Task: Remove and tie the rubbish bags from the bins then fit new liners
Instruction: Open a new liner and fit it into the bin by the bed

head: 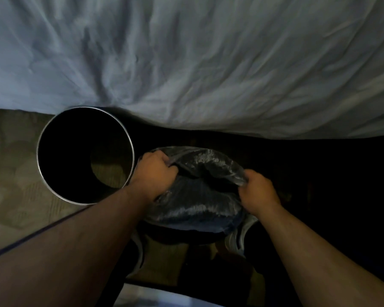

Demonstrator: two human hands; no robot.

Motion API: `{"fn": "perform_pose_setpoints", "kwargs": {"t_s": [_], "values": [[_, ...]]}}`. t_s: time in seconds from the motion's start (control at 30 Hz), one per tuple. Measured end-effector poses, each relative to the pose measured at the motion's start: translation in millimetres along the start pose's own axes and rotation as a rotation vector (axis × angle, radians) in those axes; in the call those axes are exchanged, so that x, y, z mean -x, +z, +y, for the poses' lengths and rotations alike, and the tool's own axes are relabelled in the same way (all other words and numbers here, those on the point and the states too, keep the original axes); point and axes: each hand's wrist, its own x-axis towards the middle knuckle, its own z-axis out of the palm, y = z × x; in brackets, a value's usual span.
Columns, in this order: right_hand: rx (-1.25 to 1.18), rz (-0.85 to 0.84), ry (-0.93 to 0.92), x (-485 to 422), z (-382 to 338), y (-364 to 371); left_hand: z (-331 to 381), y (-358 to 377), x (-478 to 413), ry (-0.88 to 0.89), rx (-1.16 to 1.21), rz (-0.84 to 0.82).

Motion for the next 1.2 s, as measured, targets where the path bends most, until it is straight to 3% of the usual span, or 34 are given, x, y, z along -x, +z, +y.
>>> {"fn": "perform_pose_setpoints", "kwargs": {"t_s": [0.13, 0.27, 0.4, 0.47, 0.57, 0.8, 1.0, 1.1, 1.13, 1.2], "values": [[-0.115, -0.064, 0.023, 5.4, 6.0, 12.4, -9.9, 7.2, 11.4, -0.241, 0.263, -0.125], [-0.456, -0.415, 0.308, 15.9, 11.4, 29.6, -32.3, 18.4, 31.3, -0.462, 0.368, -0.036], [-0.716, -0.588, 0.316, 15.7, 16.0, 36.6, -43.8, 30.8, 45.0, -0.625, 0.613, -0.162], [-0.833, -0.536, 0.272, 12.5, 15.7, 42.4, -44.5, 31.6, 47.8, -0.62, 0.757, -0.125], [-0.907, -0.29, 0.166, 6.5, 11.9, 49.0, -47.8, 33.1, 44.7, -0.51, 0.789, -0.063], [-0.34, 0.025, -0.031, 5.2, 6.2, 35.7, -36.1, 26.3, 33.6, -0.386, 0.627, 0.015], [-0.395, 0.071, 0.101, -2.5, 3.8, 14.1, -23.6, 18.4, 23.3, -0.404, 0.493, -0.063], [-0.32, 0.343, -0.029, 7.7, 14.5, 20.5, -22.6, 19.8, 30.7, -0.431, 0.54, -0.026], [-0.316, 0.365, -0.09, 10.8, 17.3, 24.5, -22.7, 20.3, 33.8, -0.432, 0.579, -0.015], [-0.39, 0.239, -0.136, 13.6, 17.5, 32.3, -21.7, 20.6, 37.9, -0.413, 0.642, 0.0]]}}
